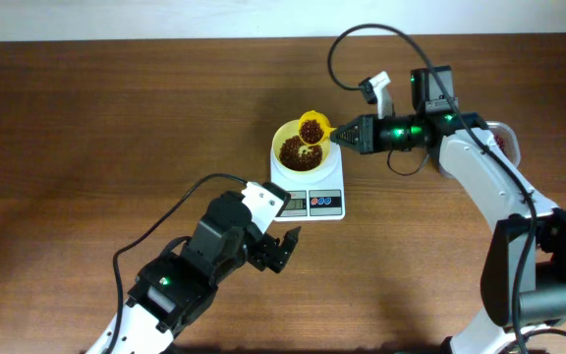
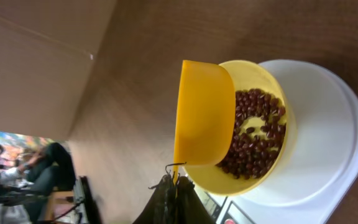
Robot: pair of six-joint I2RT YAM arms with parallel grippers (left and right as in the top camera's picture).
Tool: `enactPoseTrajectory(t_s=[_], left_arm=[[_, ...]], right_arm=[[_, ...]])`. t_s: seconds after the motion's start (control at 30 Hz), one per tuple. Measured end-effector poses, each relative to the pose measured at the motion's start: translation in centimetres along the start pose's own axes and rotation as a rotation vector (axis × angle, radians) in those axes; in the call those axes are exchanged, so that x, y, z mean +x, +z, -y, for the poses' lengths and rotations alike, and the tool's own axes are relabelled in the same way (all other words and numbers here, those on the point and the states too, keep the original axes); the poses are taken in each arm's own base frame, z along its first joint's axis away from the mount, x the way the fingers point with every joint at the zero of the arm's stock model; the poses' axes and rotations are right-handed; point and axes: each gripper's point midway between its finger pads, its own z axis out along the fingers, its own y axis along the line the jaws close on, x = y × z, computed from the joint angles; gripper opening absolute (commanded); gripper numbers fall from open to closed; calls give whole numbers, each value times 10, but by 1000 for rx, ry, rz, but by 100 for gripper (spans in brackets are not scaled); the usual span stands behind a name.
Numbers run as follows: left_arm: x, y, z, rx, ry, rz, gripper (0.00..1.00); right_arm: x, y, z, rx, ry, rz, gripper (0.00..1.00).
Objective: Scoop item into bowl and weigh 50g on scale
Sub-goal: 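Carry the filled scoop with the right gripper over the bowl, then tilt the scoop slowly to trickle beans into the bowl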
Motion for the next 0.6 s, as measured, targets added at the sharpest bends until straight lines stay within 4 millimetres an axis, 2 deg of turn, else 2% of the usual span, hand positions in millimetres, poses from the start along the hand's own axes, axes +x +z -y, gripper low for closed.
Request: enactPoseTrajectory(t_s=[0.17, 0.37, 0.6], left_arm=[[0, 0, 0, 0, 0, 0, 99], [0, 0, 0, 0, 0, 0, 99], [0, 0, 0, 0, 0, 0, 99]], right_arm=[[0, 8, 1, 42, -212, -8, 4], [0, 9, 2, 51, -464, -14, 4], [-15, 9, 0, 60, -732, 30, 4]])
